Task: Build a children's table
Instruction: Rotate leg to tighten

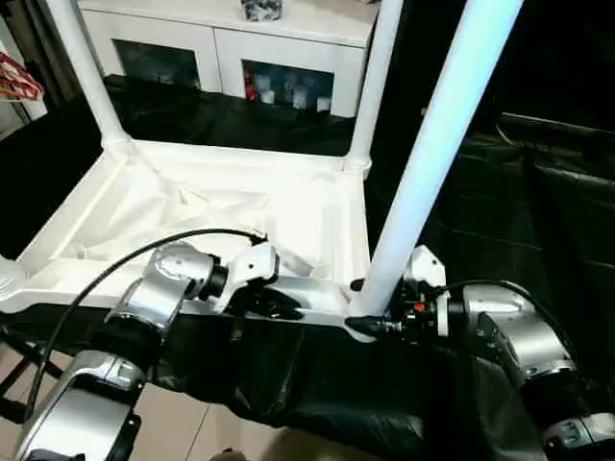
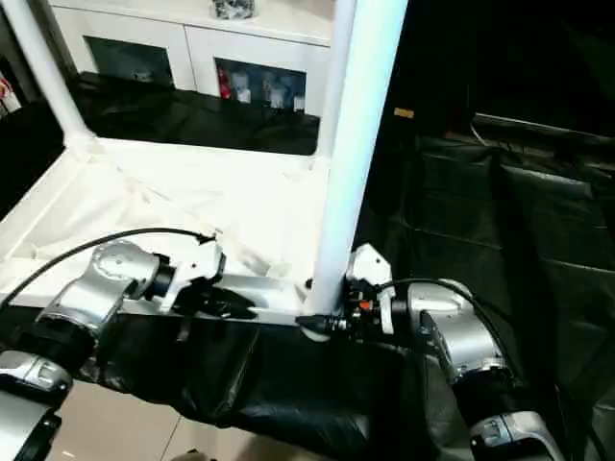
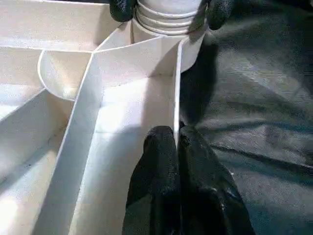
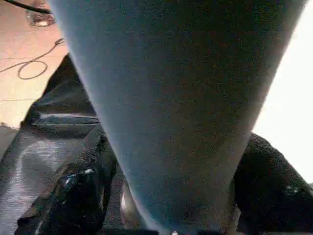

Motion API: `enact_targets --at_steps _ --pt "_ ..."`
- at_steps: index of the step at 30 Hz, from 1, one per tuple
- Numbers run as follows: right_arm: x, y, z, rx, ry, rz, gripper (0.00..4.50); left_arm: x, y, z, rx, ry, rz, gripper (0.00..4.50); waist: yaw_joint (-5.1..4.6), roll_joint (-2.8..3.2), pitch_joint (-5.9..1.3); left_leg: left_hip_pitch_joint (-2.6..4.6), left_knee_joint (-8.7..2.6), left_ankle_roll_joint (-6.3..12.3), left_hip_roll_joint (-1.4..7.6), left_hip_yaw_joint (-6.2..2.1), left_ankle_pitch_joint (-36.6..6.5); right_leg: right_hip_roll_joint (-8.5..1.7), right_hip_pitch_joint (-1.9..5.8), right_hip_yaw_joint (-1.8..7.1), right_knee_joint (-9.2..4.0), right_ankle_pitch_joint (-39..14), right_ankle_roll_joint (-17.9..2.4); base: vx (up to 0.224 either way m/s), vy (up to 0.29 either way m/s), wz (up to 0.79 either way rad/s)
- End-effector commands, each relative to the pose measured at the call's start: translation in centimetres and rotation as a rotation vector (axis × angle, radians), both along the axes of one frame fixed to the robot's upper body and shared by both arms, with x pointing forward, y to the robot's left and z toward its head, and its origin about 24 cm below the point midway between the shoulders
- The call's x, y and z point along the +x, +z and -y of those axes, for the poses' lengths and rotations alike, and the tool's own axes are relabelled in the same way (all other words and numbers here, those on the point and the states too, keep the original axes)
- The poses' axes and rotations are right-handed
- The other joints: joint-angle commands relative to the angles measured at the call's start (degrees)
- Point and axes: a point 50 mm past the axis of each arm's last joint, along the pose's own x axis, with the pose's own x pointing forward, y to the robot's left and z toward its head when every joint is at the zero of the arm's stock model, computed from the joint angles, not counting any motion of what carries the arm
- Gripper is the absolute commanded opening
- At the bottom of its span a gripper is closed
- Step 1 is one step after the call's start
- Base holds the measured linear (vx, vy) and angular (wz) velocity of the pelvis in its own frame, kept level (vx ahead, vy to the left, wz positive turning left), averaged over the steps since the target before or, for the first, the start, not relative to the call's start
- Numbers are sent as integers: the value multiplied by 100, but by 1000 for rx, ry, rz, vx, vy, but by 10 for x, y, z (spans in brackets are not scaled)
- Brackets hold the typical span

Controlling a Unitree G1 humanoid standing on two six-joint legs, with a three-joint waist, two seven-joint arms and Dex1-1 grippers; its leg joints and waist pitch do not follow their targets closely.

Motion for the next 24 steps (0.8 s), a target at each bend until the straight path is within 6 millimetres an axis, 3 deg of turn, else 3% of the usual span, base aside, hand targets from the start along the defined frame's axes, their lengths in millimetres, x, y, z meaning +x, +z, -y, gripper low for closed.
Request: enact_targets --at_steps 1,6,11,13,14,15,18,19,24 --pt "-9 -2 -11 8 98 -23 299 2 3 3 -33 13 19 0 5 -29 -311 13 -349 315 174 6 -1202 -368 288 244 -357 -1173 -1231 0 0 0" --pt "-11 -3 -11 12 97 -37 261 1 2 6 -52 21 11 0 12 -53 -308 8 -345 307 171 7 -1183 -373 290 245 -363 -1273 -1184 0 0 0" --pt "-3 -8 -20 76 -75 -23 254 7 0 23 -85 109 49 0 -7 -54 -299 7 -363 225 166 -10 -1237 -382 280 244 -379 -1471 -1114 0 0 0" --pt "3 -13 -24 61 -179 0 253 12 -2 31 -78 179 72 0 -52 -56 -273 15 -376 168 159 -10 -1403 -391 253 252 -431 -1791 -1046 0 0 0" --pt "6 -15 -25 53 -223 9 253 14 -3 34 -76 202 80 0 -62 -55 -256 31 -390 116 143 -24 -1546 -405 249 241 -485 -2249 -920 0 0 0" --pt "13 -20 -26 26 -327 24 252 17 -4 41 -79 252 86 0 -65 -64 -277 37 -385 85 145 -32 -1548 -414 254 251 -484 -2360 -858 0 0 0" --pt "21 -24 -28 14 -448 23 252 19 -5 50 -77 293 95 0 -129 -48 -274 36 -395 29 137 -39 -1529 -398 238 254 -491 -2343 -837 0 0 0" --pt "28 -29 -33 -14 -584 23 251 22 -5 62 -82 344 108 0 -159 -35 -276 40 -394 0 139 -37 -1514 -388 230 257 -483 -2239 -874 0 0 0" --pt "39 -36 -47 -52 -827 -17 251 26 -6 84 -80 427 149 0 -178 -37 -297 24 -379 39 114 -33 -1350 -383 253 260 -468 -2010 -869 0 0 0"
